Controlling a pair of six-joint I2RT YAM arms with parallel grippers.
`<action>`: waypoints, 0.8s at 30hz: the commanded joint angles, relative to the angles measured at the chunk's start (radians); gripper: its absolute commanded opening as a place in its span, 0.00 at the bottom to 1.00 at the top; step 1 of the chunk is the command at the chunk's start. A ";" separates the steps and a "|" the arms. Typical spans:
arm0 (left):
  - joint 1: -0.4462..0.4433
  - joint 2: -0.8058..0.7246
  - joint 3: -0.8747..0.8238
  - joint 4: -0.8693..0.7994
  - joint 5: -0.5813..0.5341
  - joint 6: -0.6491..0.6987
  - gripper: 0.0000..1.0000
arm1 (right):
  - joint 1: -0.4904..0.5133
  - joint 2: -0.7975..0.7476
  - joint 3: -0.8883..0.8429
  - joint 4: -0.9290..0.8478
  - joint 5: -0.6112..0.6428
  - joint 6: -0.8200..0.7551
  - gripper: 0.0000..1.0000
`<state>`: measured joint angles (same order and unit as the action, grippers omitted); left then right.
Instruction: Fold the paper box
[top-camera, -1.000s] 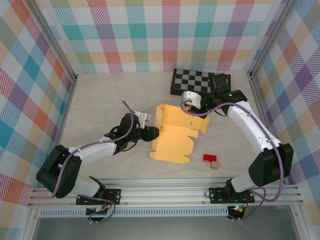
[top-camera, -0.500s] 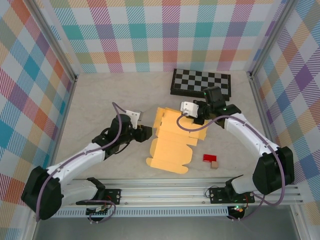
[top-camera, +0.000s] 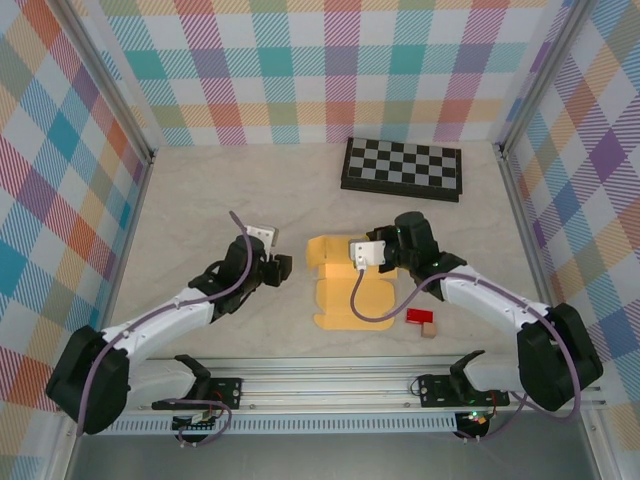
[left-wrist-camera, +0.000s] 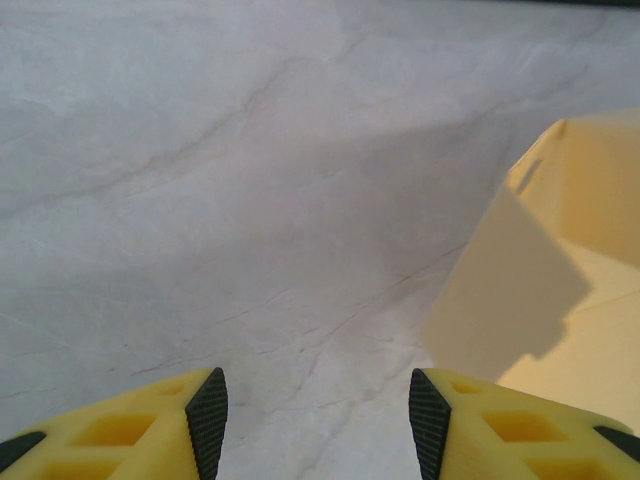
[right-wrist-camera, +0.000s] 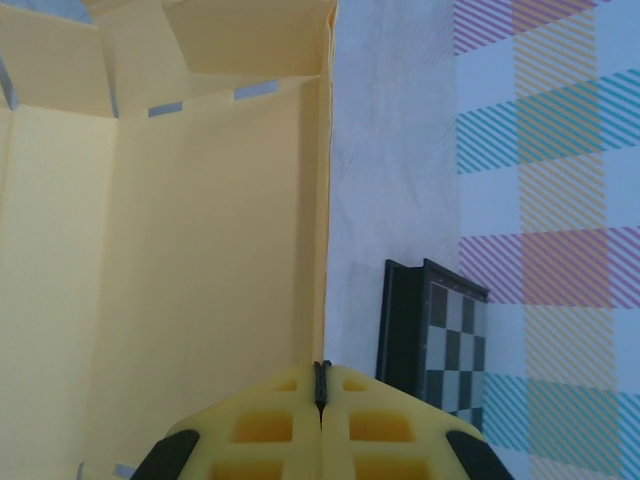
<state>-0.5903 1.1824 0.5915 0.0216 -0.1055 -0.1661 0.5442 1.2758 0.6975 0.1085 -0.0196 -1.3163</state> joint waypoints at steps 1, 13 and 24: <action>0.010 0.062 -0.003 0.119 0.017 0.109 0.54 | 0.010 -0.004 -0.027 0.189 0.041 -0.089 0.00; 0.010 0.239 0.091 0.220 0.252 0.244 0.57 | 0.013 0.043 -0.031 0.189 0.059 -0.084 0.00; 0.010 0.141 0.164 0.035 0.300 0.329 0.58 | 0.013 0.065 -0.044 0.145 0.068 -0.119 0.00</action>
<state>-0.5858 1.4185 0.7372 0.1173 0.1661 0.1249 0.5518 1.3338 0.6712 0.2539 0.0452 -1.4078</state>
